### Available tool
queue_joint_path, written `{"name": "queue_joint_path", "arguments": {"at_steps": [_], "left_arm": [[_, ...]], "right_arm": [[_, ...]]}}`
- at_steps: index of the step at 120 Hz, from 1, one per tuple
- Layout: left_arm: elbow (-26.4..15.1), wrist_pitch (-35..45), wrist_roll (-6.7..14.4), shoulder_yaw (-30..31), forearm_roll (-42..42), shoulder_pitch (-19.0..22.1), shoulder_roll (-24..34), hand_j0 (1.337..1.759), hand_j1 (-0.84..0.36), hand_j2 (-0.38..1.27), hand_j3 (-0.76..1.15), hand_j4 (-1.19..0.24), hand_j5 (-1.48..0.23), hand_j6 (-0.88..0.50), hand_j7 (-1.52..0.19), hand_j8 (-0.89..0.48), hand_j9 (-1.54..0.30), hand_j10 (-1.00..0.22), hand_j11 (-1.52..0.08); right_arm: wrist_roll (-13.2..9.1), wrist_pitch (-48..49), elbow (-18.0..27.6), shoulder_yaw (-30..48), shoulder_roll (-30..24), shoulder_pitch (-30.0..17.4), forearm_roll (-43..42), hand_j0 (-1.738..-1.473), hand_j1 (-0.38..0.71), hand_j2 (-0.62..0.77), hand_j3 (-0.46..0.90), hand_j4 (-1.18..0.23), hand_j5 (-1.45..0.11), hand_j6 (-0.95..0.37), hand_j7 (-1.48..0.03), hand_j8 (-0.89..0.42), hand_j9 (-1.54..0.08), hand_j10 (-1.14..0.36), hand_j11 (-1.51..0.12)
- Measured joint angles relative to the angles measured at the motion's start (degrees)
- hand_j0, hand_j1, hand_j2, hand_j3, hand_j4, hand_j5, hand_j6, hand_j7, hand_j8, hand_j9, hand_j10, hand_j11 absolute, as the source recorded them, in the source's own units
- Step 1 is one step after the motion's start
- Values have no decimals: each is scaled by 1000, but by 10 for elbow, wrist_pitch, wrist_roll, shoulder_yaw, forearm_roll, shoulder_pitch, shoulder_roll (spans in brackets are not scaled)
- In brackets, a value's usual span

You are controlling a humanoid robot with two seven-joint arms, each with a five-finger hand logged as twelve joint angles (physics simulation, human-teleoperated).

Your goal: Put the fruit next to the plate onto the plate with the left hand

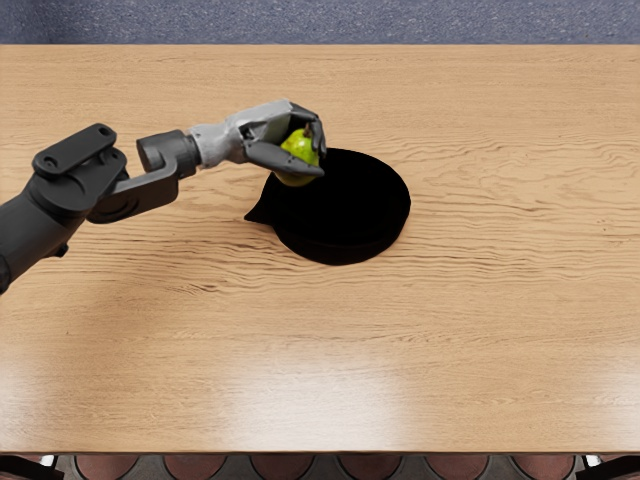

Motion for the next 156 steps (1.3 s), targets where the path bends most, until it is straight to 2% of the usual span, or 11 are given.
{"name": "queue_joint_path", "arguments": {"at_steps": [26, 51, 77, 128, 141, 156], "left_arm": [[4, 0, 0, 13, 12, 0, -16, 1629, -335, 37, 0, -856, -1167, -539, -1188, -440, -1196, -315, -1228], [2, 0, 9, 14, 12, 0, -27, 1631, -338, 21, 0, -869, -1133, -593, -1160, -488, -1177, -329, -1222], [-2, -1, 15, 14, 14, 0, -39, 1630, -346, 29, 0, -861, -1132, -572, -1163, -477, -1184, -324, -1224], [1, 0, 25, 11, -11, -1, -40, 1631, -352, 53, 0, -834, -1069, -586, -1114, -493, -1143, -340, -1182], [1, 3, 25, 11, -45, 0, -40, 1637, -325, 62, 0, -755, -962, -592, -995, -519, -1019, -399, -1054], [1, 26, 25, 8, -67, 0, -40, 1647, -252, 74, 0, -608, -779, -520, -797, -481, -810, -415, -829]], "right_arm": [[0, 0, 0, 0, 0, 0, 0, -1658, -314, -6, 0, -29, -38, -29, -38, -29, -38, -29, -38], [0, 0, 0, 0, 0, 0, 0, -1658, -314, -6, 0, -29, -38, -29, -38, -29, -38, -29, -38], [0, 0, 0, 0, 0, 0, 0, -1658, -314, -6, 0, -29, -38, -29, -38, -29, -38, -29, -38], [0, 0, 0, 0, 0, 0, 0, -1658, -314, -6, 0, -29, -38, -29, -38, -29, -38, -29, -38], [0, 0, 0, 0, 0, 0, 0, -1658, -314, -6, 0, -29, -38, -29, -38, -29, -38, -29, -38], [0, 0, 0, 0, 0, 0, 0, -1658, -314, -6, 0, -29, -38, -30, -38, -29, -38, -29, -38]]}}
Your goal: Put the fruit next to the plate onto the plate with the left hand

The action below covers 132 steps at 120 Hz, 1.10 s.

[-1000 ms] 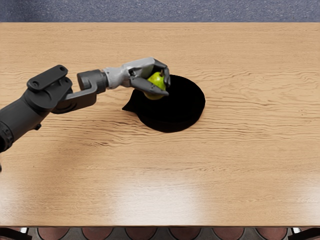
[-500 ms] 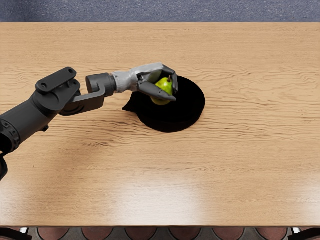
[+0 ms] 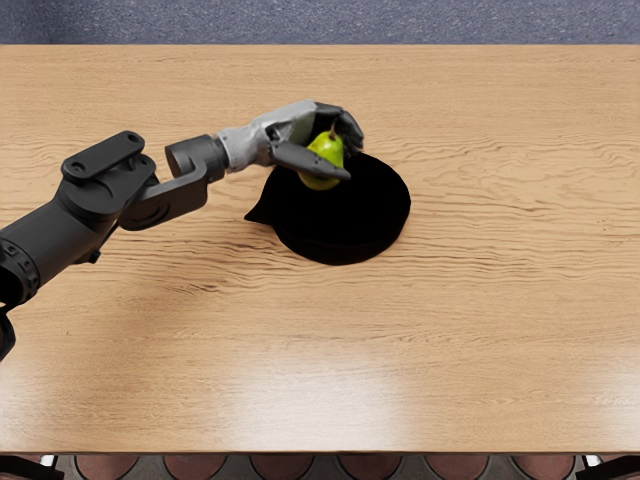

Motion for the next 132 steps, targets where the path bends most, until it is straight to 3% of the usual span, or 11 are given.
{"name": "queue_joint_path", "arguments": {"at_steps": [34, 60, 94, 102, 113, 132], "left_arm": [[-2, 45, 0, -2, -25, 0, -1, 1655, 8, 53, 0, -314, -404, -292, -408, -282, -411, -265, -416], [-24, 21, 0, -1, -39, -1, 21, 1657, 227, 21, 0, -114, -145, -107, -147, -103, -148, -97, -150], [-190, -28, 26, 17, -42, 1, 212, 1658, 320, 7, 0, -30, -36, -28, -37, -27, -37, -25, -37], [-215, -29, 52, 18, -45, 2, 250, 1658, 328, 6, 0, -22, -26, -20, -27, -19, -27, -18, -27], [-255, -30, 106, 18, -57, 7, 311, 1658, 337, 5, 0, -14, -17, -14, -17, -13, -17, -12, -17], [-304, -31, 179, 19, -76, 22, 357, 1658, 344, 4, 0, -7, -8, -7, -8, -6, -8, -6, -8]], "right_arm": [[0, 0, 0, 0, 0, 0, 0, -1658, -314, -6, 0, -30, -38, -30, -38, -30, -38, -29, -38], [0, 0, 0, 0, 0, 0, 0, -1658, -314, -6, 0, -30, -38, -30, -38, -30, -38, -29, -38], [0, 0, 0, 0, 0, 0, 0, -1658, -314, -6, 0, -30, -38, -30, -38, -30, -38, -29, -38], [0, 0, 0, 0, 0, 0, 0, -1658, -314, -6, 0, -30, -38, -30, -38, -30, -38, -29, -38], [0, 0, 0, 0, 0, 0, 0, -1658, -314, -6, 0, -30, -38, -30, -38, -30, -38, -29, -38], [0, 0, 0, 0, 0, 0, 0, -1658, -314, -6, 0, -30, -38, -30, -38, -30, -38, -29, -38]]}}
